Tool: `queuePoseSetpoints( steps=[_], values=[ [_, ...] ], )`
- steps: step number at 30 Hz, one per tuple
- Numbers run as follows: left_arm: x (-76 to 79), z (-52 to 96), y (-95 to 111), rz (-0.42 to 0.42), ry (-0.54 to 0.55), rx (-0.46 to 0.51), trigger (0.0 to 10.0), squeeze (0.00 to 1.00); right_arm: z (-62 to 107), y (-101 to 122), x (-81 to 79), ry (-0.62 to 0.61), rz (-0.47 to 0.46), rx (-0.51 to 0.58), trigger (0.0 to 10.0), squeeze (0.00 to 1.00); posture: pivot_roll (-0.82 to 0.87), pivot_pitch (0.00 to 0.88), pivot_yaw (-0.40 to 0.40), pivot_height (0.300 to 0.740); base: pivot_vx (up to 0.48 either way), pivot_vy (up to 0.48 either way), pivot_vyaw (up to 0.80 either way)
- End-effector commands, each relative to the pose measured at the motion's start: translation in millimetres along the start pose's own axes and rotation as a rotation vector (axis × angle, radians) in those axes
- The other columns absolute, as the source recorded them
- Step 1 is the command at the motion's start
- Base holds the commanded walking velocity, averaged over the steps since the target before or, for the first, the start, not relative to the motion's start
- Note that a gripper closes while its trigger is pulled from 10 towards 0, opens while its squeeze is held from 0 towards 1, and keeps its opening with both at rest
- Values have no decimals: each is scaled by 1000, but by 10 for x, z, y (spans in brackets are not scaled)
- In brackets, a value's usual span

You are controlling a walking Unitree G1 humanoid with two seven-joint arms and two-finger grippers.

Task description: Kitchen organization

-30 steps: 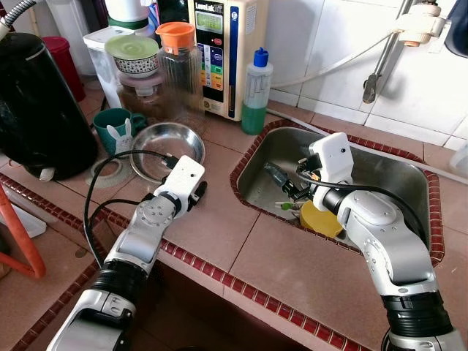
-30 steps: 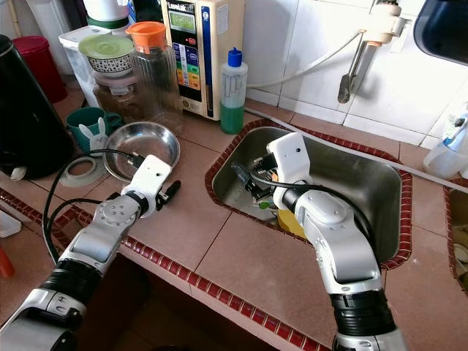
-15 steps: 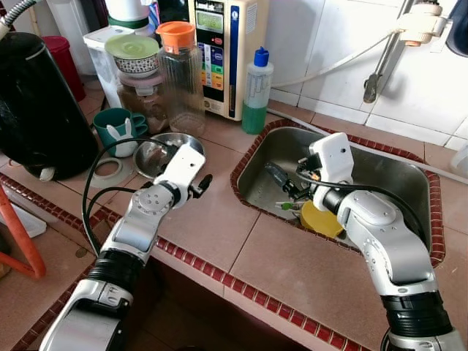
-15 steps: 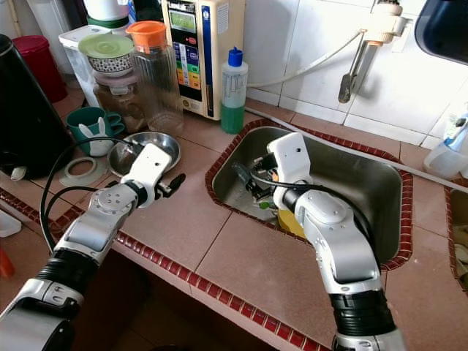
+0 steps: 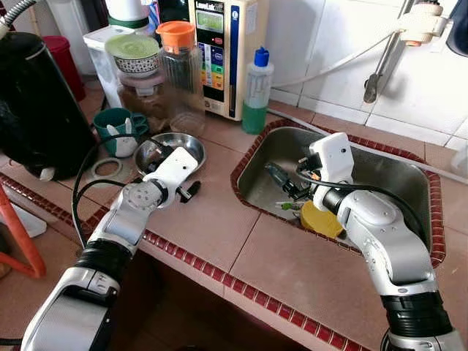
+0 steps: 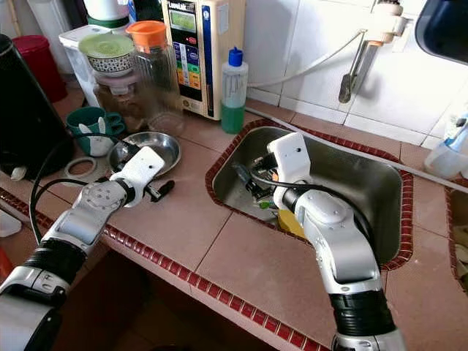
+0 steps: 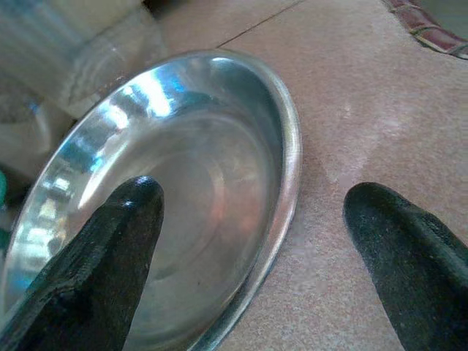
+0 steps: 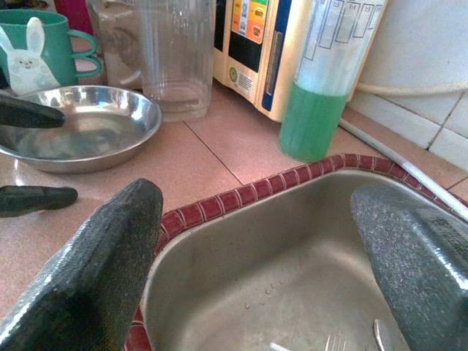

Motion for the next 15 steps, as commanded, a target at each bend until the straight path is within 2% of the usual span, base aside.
queuePoseSetpoints(
  steps=[1, 4, 5, 6, 7, 8, 15],
  values=[
    [128, -13, -134, -29, -79, -60, 10000, 0, 27, 75, -20, 10, 11, 23, 10000, 0, 98, 8, 26, 740, 0, 0, 0],
    [170, -20, -166, -29, -98, -67, 10000, 0, 31, 75, -21, 10, 10, 23, 10000, 0, 97, 8, 26, 740, 0, 0, 0],
    [171, -23, -169, -28, -98, -66, 9176, 0, 32, 76, -21, 10, 10, 23, 10000, 0, 97, 8, 26, 740, 0, 0, 0],
    [169, -28, -175, -27, -96, -64, 4745, 0, 32, 77, -22, 11, 10, 24, 10000, 0, 96, 9, 26, 740, 0, 0, 0],
    [169, -28, -175, -27, -96, -64, 4745, 0, 32, 77, -22, 11, 10, 24, 10000, 0, 96, 9, 26, 740, 0, 0, 0],
    [172, -33, -189, -26, -98, -63, 0, 0, 33, 77, -24, 11, 10, 24, 10000, 0, 94, 9, 27, 740, 0, 0, 0],
    [221, -25, -300, -22, -120, -80, 0, 0, 43, 71, -20, 8, 9, 20, 10000, 0, 92, 11, 26, 740, 0, 0, 0]
  ],
)
Point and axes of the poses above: a point about 5 cm out from each wrist's last joint towards the gripper, its own z axis pointing back from the gripper into the wrist, its own y axis along the axis of the wrist's last joint, x = y × z, the point moved 3 cm from there along -z, pointing out of the wrist towards the gripper, and after that the axes turned 1 degree about z, right-handed, at the moved point
